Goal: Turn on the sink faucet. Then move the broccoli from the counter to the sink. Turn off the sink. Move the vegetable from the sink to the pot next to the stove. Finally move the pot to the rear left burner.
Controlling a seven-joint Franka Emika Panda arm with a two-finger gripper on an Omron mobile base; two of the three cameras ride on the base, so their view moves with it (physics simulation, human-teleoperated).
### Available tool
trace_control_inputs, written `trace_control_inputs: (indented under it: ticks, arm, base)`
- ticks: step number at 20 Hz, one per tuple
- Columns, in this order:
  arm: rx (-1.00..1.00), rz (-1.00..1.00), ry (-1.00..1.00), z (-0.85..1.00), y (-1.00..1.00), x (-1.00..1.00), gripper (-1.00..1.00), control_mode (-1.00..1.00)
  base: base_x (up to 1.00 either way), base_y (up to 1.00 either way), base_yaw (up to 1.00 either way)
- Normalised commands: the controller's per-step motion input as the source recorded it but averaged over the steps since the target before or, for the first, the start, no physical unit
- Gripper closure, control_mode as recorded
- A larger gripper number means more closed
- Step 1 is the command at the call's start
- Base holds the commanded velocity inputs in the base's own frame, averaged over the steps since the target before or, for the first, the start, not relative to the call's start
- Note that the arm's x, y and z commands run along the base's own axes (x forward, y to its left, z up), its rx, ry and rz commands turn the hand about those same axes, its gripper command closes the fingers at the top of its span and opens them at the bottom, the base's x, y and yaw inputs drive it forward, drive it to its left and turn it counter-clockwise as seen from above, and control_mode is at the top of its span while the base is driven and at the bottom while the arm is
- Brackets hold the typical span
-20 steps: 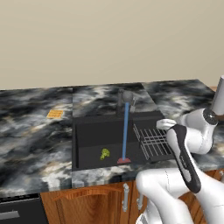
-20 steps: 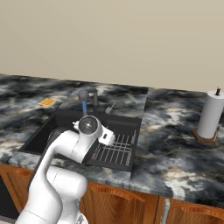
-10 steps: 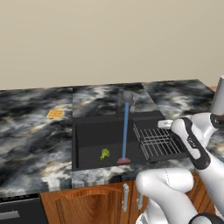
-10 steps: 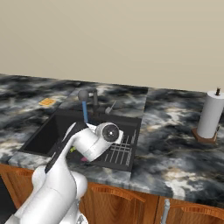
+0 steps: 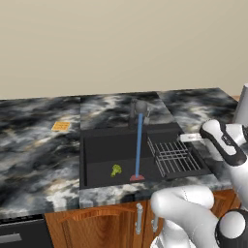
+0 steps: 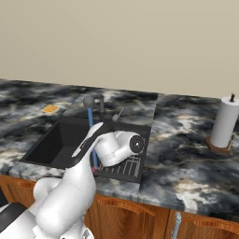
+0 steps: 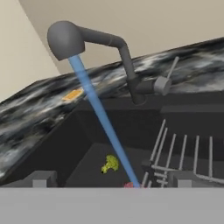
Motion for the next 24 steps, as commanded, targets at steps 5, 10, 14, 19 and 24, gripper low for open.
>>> trace_control_inputs:
  ticks: [5, 10, 14, 19, 24]
  arm:
    - [0.00, 0.19, -0.06, -0.02, 0.00, 0.38, -1.00, -1.00]
    - [-0.01, 0.01, 0.01, -0.04, 0.04, 0.27, -1.00, -1.00]
    - [0.00, 0.02, 0.06, 0.00, 0.01, 0.65, -1.00, -1.00]
    - [0.01, 0.10, -0.10, 0.00, 0.00, 0.37, -1.00, -1.00]
    - [0.00, 0.03, -0.03, 0.00, -0.02, 0.16, -1.00, -1.00]
  base:
    - [0.00, 0.00, 0.00]
    - [0.00, 0.00, 0.00]
    - [0.00, 0.00, 0.00]
    - [0.00, 0.00, 0.00]
    - [0.00, 0.00, 0.00]
